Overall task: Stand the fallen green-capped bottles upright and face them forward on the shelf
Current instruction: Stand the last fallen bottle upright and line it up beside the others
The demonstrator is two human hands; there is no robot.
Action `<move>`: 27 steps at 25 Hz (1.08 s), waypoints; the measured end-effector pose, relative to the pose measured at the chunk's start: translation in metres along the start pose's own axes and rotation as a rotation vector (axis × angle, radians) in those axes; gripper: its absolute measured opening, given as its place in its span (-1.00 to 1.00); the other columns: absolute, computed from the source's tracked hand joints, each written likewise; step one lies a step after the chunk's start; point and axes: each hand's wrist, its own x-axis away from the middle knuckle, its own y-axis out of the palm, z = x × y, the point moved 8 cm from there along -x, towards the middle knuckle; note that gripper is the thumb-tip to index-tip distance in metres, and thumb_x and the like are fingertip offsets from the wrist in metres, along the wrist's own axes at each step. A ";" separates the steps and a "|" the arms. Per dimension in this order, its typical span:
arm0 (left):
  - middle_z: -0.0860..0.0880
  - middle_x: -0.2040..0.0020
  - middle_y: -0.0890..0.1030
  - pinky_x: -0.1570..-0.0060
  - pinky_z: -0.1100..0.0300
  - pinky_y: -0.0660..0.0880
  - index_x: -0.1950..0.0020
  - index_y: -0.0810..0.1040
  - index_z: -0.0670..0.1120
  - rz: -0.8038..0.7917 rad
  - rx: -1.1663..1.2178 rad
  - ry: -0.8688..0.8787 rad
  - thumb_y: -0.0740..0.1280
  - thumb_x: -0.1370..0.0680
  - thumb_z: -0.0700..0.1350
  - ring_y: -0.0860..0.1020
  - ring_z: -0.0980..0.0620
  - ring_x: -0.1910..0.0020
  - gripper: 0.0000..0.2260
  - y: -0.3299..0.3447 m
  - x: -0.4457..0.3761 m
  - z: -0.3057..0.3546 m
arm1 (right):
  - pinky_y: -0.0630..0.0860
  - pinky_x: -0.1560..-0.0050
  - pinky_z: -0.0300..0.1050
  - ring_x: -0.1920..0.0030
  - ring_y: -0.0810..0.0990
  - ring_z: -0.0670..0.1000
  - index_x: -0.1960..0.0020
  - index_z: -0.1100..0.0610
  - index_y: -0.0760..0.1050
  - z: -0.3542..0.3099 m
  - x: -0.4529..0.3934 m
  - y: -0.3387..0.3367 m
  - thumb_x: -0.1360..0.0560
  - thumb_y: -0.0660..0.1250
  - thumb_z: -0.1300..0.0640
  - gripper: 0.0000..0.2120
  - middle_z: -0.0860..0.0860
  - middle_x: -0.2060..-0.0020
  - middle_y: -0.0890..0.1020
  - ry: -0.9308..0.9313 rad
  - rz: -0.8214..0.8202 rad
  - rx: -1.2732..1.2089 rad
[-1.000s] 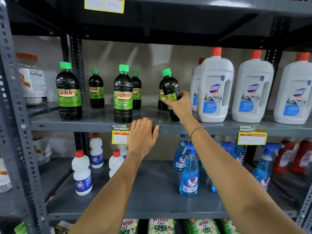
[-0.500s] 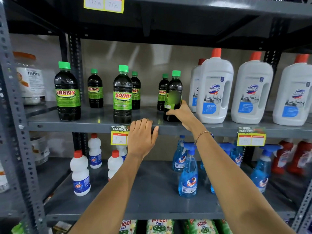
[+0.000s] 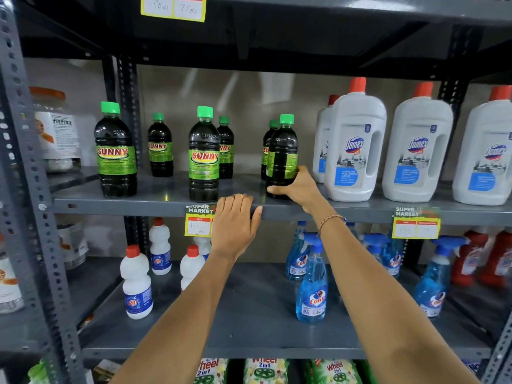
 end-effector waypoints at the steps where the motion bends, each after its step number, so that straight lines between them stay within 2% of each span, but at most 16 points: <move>1: -0.11 0.03 0.61 -0.02 0.07 0.33 -0.05 0.54 -0.16 -0.010 -0.018 0.006 0.13 -0.61 0.04 0.53 -0.12 0.09 -0.68 0.001 0.000 0.000 | 0.48 -0.13 -0.10 -0.10 0.54 -0.02 -0.26 0.20 0.33 -0.001 0.002 -0.002 -0.16 0.63 0.08 -0.22 0.00 -0.09 0.57 -0.007 0.047 0.023; 2: -0.12 0.02 0.61 -0.02 0.07 0.33 -0.05 0.54 -0.17 -0.020 -0.034 0.010 0.11 -0.61 0.04 0.53 -0.13 0.09 -0.67 0.003 0.000 -0.001 | 0.44 -0.11 -0.13 -0.08 0.49 -0.03 -0.28 0.21 0.26 -0.001 0.003 -0.002 -0.18 0.63 0.07 -0.18 -0.01 -0.09 0.52 -0.012 0.073 0.042; 4: -0.13 0.01 0.61 -0.02 0.06 0.33 -0.06 0.54 -0.17 -0.034 -0.059 0.015 0.09 -0.62 0.05 0.53 -0.14 0.08 -0.65 0.004 0.001 0.000 | 0.44 -0.15 -0.12 -0.11 0.48 -0.03 -0.32 0.21 0.20 -0.001 0.001 0.003 -0.22 0.61 0.09 -0.16 0.01 -0.13 0.50 -0.012 0.023 0.031; 6: -0.13 0.01 0.61 -0.03 0.05 0.34 -0.07 0.53 -0.17 -0.038 -0.066 0.017 0.08 -0.62 0.04 0.54 -0.14 0.07 -0.65 0.004 0.001 0.001 | 0.50 -0.22 -0.01 -0.13 0.55 0.01 -0.32 0.19 0.25 0.000 -0.001 0.004 -0.13 0.60 0.07 -0.13 0.05 -0.15 0.57 0.013 -0.026 0.014; 8: -0.13 0.00 0.60 -0.04 0.05 0.34 -0.08 0.53 -0.17 -0.034 -0.059 0.026 0.08 -0.62 0.03 0.53 -0.13 0.06 -0.66 0.004 0.002 0.002 | 0.52 -0.20 0.02 -0.11 0.57 0.02 -0.28 0.18 0.31 0.001 0.000 0.003 -0.06 0.60 0.03 -0.12 0.05 -0.11 0.58 0.012 -0.008 0.063; 11: -0.13 -0.01 0.60 -0.06 0.03 0.34 -0.10 0.52 -0.18 -0.023 -0.052 0.051 0.08 -0.63 0.01 0.53 -0.14 0.04 -0.67 0.003 0.003 0.002 | 0.45 -0.22 0.00 -0.20 0.46 0.07 -0.30 0.21 0.25 -0.008 0.009 0.001 -0.19 0.62 0.04 -0.16 0.10 -0.20 0.46 -0.044 0.080 0.201; 13: -0.13 -0.02 0.60 -0.10 0.02 0.34 -0.10 0.52 -0.19 -0.011 -0.057 0.059 0.09 -0.62 0.00 0.54 -0.14 0.03 -0.68 0.002 0.004 0.002 | 0.42 -0.26 -0.01 -0.26 0.43 0.08 -0.36 0.22 0.17 -0.009 0.008 0.004 -0.26 0.58 0.08 -0.15 0.12 -0.25 0.43 -0.053 0.034 0.202; 16: -0.12 -0.03 0.60 -0.14 0.02 0.33 -0.11 0.52 -0.18 -0.015 -0.053 0.048 0.09 -0.62 0.00 0.54 -0.13 0.01 -0.68 0.002 0.004 0.002 | 0.43 -0.14 -0.09 -0.27 0.47 0.12 -0.37 0.23 0.15 -0.004 0.005 0.005 -0.32 0.51 0.17 -0.23 0.13 -0.22 0.48 -0.027 -0.012 0.164; 20: -0.12 -0.02 0.60 -0.12 0.03 0.34 -0.10 0.52 -0.18 -0.013 -0.026 0.040 0.11 -0.62 0.00 0.54 -0.13 0.01 -0.69 0.002 0.004 0.001 | 0.36 -0.33 0.05 -0.31 0.35 0.16 -0.37 0.27 0.14 -0.012 0.009 0.006 -0.27 0.56 0.00 -0.12 0.19 -0.27 0.35 -0.110 0.108 0.354; 24: -0.11 -0.02 0.60 -0.09 0.04 0.33 -0.09 0.52 -0.17 0.003 -0.023 0.041 0.13 -0.61 0.00 0.53 -0.12 0.01 -0.70 0.002 0.004 0.001 | 0.41 -0.20 -0.08 -0.30 0.43 0.13 -0.44 0.26 0.01 -0.005 0.005 0.007 -0.33 0.51 0.12 -0.10 0.14 -0.26 0.44 -0.043 0.014 0.172; 27: -0.11 -0.02 0.60 -0.08 0.05 0.33 -0.08 0.52 -0.17 0.030 -0.013 0.045 0.15 -0.61 -0.01 0.53 -0.11 0.02 -0.73 0.001 0.005 0.001 | 0.37 -0.30 0.01 -0.34 0.36 0.15 -0.41 0.26 0.09 -0.008 0.007 0.003 -0.28 0.56 -0.02 -0.07 0.16 -0.32 0.37 -0.075 0.108 0.261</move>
